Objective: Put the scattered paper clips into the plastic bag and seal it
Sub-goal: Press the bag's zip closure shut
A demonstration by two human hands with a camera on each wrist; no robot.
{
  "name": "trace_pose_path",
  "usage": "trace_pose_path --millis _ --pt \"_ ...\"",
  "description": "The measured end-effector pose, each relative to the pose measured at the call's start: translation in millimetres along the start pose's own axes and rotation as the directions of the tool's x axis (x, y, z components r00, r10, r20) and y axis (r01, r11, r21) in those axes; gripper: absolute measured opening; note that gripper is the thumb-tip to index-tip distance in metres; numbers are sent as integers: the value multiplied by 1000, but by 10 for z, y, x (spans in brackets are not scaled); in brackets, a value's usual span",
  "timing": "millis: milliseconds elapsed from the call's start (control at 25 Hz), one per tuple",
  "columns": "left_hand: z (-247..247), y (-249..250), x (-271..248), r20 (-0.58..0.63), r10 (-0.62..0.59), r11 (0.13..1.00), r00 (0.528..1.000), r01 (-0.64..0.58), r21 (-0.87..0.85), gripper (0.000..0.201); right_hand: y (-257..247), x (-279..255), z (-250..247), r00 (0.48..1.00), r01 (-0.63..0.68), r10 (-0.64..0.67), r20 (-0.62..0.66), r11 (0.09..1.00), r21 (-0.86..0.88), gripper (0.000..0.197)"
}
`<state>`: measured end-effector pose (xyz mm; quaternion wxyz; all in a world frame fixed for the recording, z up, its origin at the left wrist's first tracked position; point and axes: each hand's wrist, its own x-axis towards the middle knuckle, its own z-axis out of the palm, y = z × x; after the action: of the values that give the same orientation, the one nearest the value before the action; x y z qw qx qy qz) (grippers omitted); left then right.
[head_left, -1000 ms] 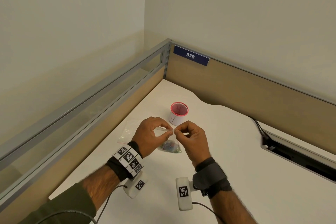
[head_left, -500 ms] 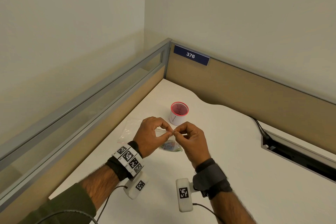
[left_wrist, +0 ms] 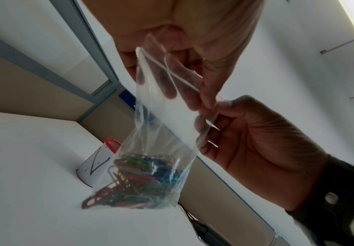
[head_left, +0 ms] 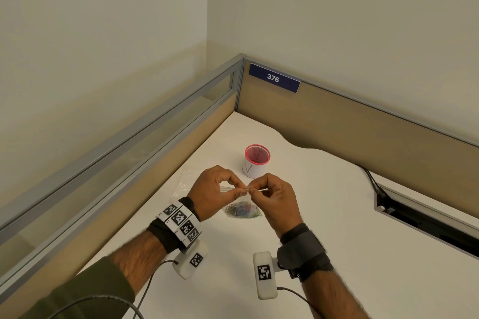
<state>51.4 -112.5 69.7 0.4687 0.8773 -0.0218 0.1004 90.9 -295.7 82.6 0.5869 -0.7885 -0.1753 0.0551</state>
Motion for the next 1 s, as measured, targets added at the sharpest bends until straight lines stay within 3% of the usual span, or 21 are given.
trace_pose_path --millis 400,680,1000 --pt "-126 -234 -12 -33 -118 976 992 110 -188 6 61 31 -28 999 -15 19 -30 994 106 8" --pt "-219 -326 9 -25 -111 967 993 102 -233 13 21 30 -45 998 -25 34 -46 985 173 10" --pt "-211 -474 7 4 -149 917 989 140 -375 7 25 -8 -62 997 -39 52 -49 969 243 20"
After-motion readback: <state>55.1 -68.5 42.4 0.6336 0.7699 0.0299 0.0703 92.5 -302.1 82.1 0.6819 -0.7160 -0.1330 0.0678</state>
